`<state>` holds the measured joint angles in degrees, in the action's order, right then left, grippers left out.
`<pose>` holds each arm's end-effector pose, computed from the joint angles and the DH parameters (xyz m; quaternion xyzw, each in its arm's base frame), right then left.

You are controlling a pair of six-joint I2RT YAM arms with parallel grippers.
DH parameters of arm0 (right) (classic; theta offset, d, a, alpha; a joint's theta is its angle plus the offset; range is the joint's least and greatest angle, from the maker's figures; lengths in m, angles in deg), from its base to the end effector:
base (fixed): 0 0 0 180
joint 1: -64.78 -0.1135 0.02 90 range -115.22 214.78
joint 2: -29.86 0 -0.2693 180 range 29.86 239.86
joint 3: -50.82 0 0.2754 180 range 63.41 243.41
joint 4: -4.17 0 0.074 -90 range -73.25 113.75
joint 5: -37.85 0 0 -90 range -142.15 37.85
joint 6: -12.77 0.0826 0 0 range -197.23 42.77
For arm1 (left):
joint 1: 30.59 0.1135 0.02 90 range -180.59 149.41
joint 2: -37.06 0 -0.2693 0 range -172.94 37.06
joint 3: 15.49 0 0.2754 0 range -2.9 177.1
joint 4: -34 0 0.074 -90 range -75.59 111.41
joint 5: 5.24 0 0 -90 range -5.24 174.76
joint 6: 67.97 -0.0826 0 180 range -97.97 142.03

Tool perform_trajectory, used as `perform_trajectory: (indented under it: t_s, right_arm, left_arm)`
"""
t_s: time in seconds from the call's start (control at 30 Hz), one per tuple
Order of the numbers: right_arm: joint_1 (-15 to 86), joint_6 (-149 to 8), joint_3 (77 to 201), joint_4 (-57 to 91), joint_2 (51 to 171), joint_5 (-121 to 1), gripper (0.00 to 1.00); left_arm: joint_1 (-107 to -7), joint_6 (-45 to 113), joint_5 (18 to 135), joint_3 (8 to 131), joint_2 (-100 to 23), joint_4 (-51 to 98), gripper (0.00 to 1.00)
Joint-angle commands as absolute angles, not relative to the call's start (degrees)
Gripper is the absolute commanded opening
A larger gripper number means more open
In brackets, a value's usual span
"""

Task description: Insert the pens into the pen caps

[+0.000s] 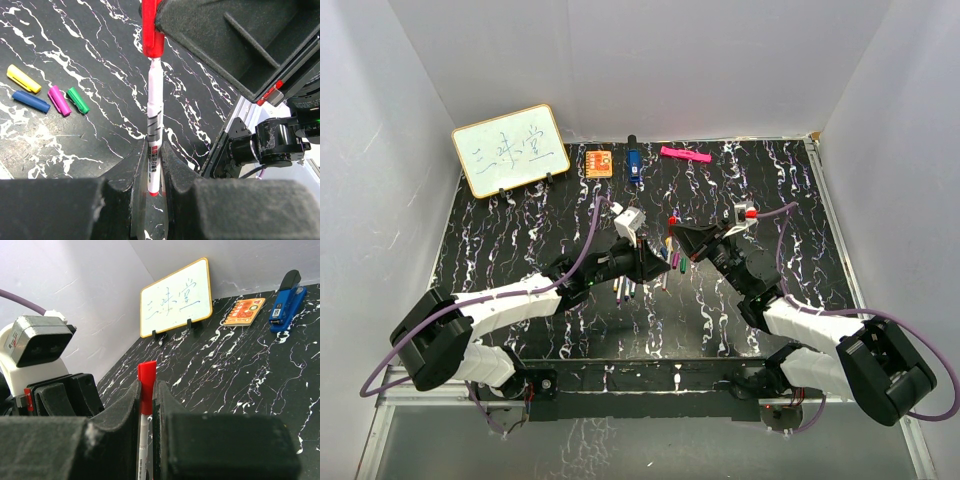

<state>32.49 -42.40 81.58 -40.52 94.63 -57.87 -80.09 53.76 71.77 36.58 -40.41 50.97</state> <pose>0.2382 0.1603 0.2320 -0.0243 0.6381 0.4516 0.6231 0.2217 -0.2882 0.2356 0.1892 0.7319 -0.4875 0.4369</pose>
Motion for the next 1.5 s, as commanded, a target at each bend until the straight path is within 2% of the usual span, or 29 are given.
perform_trajectory:
  t_s: [0.0, 0.77, 1.47]
  right_arm:
    - [31.7, -41.6, 81.9, -42.8, 94.8, -58.6, 0.00]
    - [31.0, -41.2, 85.2, -39.4, 93.4, -60.7, 0.00]
    - [30.4, -44.4, 86.2, -34.8, 95.6, -64.8, 0.00]
  left_arm:
    - [-80.3, 53.3, 74.0, 38.2, -39.1, 54.3, 0.00]
    - [-80.3, 51.7, 76.1, 39.6, -40.1, 52.6, 0.00]
    - [-80.3, 49.3, 80.7, 46.0, -39.2, 52.5, 0.00]
